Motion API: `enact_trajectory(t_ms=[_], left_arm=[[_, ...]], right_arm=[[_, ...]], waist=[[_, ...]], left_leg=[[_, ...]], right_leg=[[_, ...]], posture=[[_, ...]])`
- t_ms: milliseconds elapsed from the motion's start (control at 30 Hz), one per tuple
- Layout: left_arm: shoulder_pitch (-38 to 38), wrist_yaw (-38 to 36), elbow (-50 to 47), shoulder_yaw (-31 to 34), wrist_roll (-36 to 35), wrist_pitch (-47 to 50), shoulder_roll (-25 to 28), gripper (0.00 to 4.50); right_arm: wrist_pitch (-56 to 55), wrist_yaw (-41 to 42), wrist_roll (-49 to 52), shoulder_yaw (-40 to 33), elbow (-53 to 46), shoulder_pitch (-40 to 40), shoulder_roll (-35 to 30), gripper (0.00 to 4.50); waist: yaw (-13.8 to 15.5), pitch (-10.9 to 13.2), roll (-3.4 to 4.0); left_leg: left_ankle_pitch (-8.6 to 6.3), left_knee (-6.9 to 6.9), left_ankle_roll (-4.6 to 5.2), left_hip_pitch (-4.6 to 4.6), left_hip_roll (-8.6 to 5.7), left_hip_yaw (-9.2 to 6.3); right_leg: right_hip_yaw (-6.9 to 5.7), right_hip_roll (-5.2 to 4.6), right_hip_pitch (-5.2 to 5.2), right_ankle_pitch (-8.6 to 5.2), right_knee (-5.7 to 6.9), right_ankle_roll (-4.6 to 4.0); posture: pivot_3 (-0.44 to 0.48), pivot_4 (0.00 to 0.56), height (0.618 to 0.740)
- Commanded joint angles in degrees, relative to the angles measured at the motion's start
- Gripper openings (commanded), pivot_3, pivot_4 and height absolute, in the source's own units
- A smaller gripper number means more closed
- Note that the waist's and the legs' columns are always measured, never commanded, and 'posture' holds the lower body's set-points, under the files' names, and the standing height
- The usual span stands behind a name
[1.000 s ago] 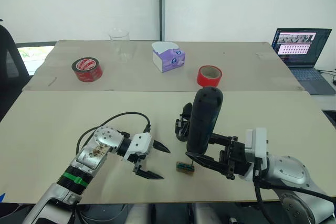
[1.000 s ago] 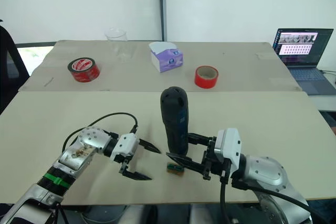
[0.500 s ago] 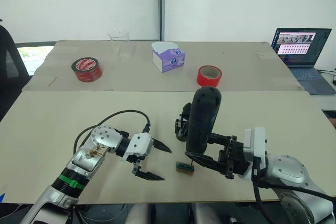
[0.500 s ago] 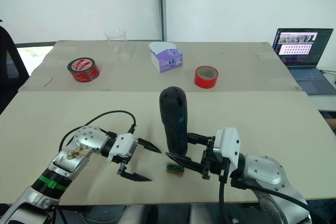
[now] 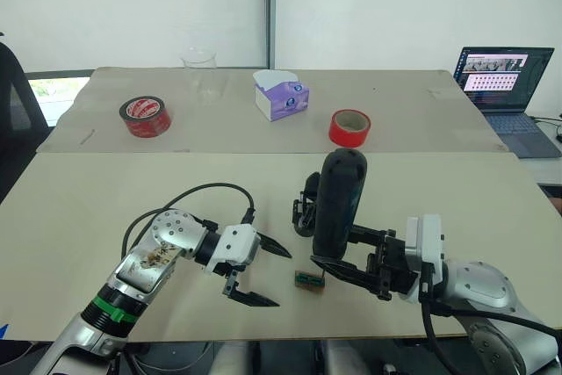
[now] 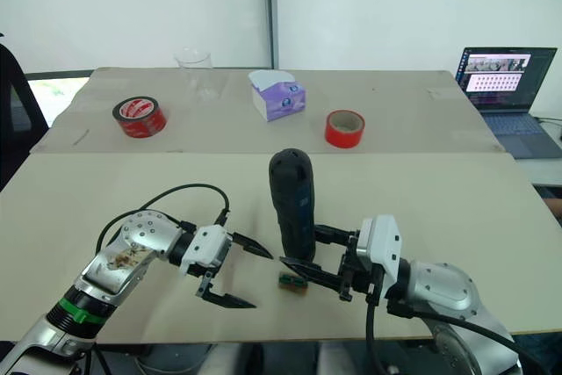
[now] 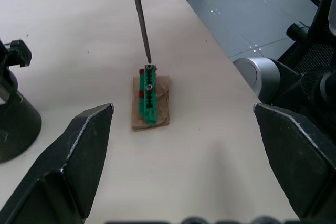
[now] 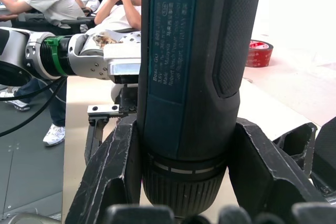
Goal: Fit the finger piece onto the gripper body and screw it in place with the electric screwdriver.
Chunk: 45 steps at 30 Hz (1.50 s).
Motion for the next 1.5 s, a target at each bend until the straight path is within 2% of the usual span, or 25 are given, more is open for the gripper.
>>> enact_trajectory(t_ms=[33,1000,1500], left_arm=[[0.01,0.23,-1.66,0.97,-1.07,0.26,0.47,4.50],[0.67,-0.59,2.15,1.05,-0.36,-3.61,0.59,4.50],[0.52,-0.16,0.52,0.84,-0.73,-2.66,0.49,4.50]], right_arm=[[-2.33,-0.21,0.46,-0.81,-1.53,-0.52,0.37,1.89],[-2.36,-0.73,-0.42,-0.78,-1.93,-0.01,0.21,1.89],[-2.19,-1.23,-1.35,-0.48,-1.70,-0.02,0.53,1.89]], waist=[[0.00,0.00,0.00],[0.00,0.00,0.00],[0.00,0.00,0.00]], left_leg=[[0.00,0.00,0.00,0.00,0.00,0.00],[0.00,0.00,0.00,0.00,0.00,0.00],[0.00,0.00,0.00,0.00,0.00,0.00]], right_leg=[[0.00,0.00,0.00,0.00,0.00,0.00],[0.00,0.00,0.00,0.00,0.00,0.00],[0.00,0.00,0.00,0.00,0.00,0.00]], posture=[[0.000,0.150,0.740],[0.000,0.150,0.740],[0.000,0.150,0.740]])
